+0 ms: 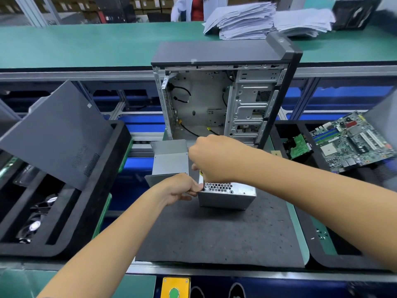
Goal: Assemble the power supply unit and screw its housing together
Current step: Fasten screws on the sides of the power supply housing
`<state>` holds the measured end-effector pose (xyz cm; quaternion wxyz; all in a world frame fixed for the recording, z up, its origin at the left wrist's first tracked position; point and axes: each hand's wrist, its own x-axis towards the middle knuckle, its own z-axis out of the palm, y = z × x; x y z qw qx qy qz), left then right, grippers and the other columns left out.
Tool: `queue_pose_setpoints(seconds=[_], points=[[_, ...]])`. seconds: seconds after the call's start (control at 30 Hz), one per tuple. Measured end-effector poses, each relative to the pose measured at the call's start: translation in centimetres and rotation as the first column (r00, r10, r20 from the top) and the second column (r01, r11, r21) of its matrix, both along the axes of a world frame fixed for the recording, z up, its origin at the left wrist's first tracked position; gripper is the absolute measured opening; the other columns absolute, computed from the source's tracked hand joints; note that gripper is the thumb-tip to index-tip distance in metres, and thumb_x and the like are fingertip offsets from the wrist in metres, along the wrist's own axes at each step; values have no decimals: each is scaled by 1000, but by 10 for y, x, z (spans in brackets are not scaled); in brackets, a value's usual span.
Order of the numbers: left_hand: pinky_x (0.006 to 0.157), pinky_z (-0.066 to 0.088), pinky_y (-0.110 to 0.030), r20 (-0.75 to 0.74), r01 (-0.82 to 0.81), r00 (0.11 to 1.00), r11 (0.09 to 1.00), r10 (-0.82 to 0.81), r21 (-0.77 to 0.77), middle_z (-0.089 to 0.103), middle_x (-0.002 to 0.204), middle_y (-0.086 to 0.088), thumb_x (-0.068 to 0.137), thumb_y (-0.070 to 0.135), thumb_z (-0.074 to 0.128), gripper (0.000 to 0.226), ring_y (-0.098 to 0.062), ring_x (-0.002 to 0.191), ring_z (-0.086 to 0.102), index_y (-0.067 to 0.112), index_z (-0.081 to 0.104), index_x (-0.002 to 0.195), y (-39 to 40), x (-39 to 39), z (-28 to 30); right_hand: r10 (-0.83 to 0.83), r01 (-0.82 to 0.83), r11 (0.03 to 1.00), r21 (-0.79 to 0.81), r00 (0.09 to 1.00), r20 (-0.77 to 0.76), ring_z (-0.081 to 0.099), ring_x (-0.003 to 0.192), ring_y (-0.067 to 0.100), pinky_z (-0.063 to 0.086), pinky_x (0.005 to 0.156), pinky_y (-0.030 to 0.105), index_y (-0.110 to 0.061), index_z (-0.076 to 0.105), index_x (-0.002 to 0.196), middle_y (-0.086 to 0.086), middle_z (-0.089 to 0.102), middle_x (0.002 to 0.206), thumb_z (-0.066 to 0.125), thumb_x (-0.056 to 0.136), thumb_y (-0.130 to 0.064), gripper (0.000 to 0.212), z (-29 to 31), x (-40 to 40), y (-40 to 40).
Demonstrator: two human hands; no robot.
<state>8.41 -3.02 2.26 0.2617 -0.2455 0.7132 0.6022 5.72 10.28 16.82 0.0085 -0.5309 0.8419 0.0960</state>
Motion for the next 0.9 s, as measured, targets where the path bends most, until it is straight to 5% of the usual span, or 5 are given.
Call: queue_pose_setpoints(seconds=[0.27,0.4,0.53,0.77,0.9], points=[[67,44,-24,-6,-12,1000,1000,12,-17,52,73,-2,89,5,59,18,-11,67,50,16,56,74,1,2,0,109,-118,991,66,985,132,37,55,14,19,45,26,-11,43,90,3,37,94,58,82,-12,17,3,-2,10],[68,43,-25,-16,15,1000,1000,-16,-13,44,80,-6,86,1,57,18,-11,65,46,18,55,78,1,2,2,138,-138,990,-10,990,32,49,65,23,38,56,31,-10,59,84,5,51,82,58,82,-16,6,-3,1,6],[68,45,-24,-10,6,1000,1000,-6,-6,47,83,-6,86,4,59,12,-11,66,48,16,58,85,1,2,5,51,-56,998,-39,992,-113,28,48,18,23,46,28,-13,49,73,0,30,60,47,96,-20,25,-11,1,5],[65,42,-22,3,3,1000,1000,-3,-21,42,75,-4,86,2,53,21,-12,65,45,17,50,72,3,1,6,109,-115,992,52,987,119,35,52,17,16,44,29,-12,37,87,3,31,88,57,85,-17,21,2,2,17],[67,43,-24,8,-12,1000,1000,12,-23,47,82,-7,87,3,57,11,-12,67,47,14,56,83,4,1,7,107,-107,994,5,994,-16,35,55,19,29,51,28,-12,52,84,6,49,86,57,85,-14,5,-2,2,11]])
